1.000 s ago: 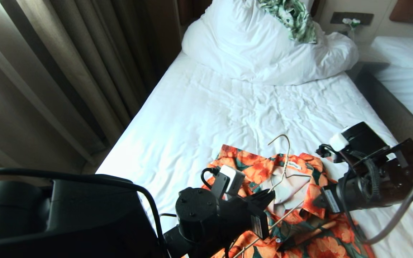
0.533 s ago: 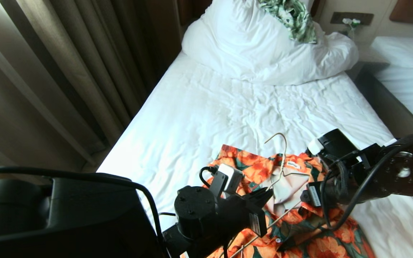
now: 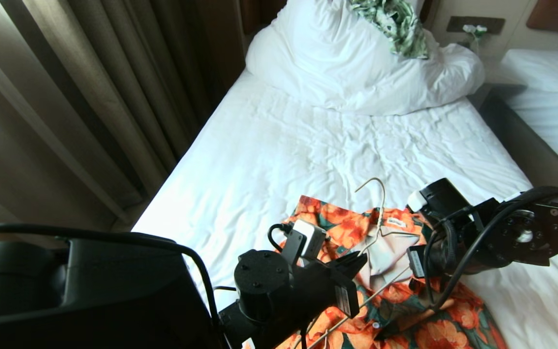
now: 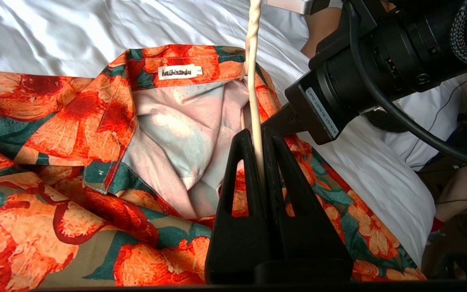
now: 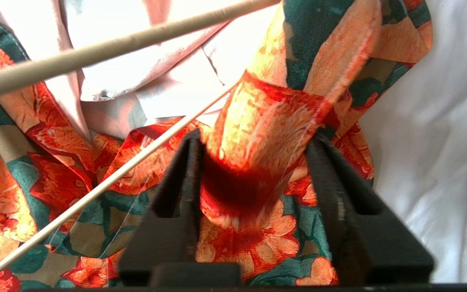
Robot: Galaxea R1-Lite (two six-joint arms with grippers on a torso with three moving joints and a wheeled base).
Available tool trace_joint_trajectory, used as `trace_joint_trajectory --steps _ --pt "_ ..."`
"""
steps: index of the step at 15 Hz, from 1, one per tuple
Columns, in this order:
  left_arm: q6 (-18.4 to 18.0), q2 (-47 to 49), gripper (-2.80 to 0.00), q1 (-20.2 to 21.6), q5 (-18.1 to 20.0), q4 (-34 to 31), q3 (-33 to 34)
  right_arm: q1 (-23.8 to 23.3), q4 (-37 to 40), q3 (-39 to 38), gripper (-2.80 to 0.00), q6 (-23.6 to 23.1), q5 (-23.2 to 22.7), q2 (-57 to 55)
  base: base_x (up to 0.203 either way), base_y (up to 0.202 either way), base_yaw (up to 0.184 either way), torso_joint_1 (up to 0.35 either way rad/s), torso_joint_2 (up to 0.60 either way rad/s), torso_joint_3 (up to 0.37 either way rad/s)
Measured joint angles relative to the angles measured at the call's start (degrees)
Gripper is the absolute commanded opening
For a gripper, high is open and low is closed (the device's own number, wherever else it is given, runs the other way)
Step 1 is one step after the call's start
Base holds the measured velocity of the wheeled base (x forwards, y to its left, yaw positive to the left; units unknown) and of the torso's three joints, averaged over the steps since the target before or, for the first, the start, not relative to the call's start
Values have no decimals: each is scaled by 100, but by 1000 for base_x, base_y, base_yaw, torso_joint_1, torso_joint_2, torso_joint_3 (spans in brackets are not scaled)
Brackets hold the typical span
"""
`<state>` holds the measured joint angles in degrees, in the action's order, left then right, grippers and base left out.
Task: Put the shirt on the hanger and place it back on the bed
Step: Hook the other side of the shirt onto the hanger
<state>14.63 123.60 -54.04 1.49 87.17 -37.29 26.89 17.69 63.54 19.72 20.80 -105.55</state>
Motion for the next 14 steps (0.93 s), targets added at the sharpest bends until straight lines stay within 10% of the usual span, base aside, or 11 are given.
trace_joint_trajectory --steps 9,14 --pt "15 -53 -280 84 0 1 34 -9 35 24 -280 -139 1 585 0 0 0 0 0 0" --pt "30 -107 -280 -97 112 0 -28 2 47 108 -280 -1581 -2 1716 0 0 0 0 0 0"
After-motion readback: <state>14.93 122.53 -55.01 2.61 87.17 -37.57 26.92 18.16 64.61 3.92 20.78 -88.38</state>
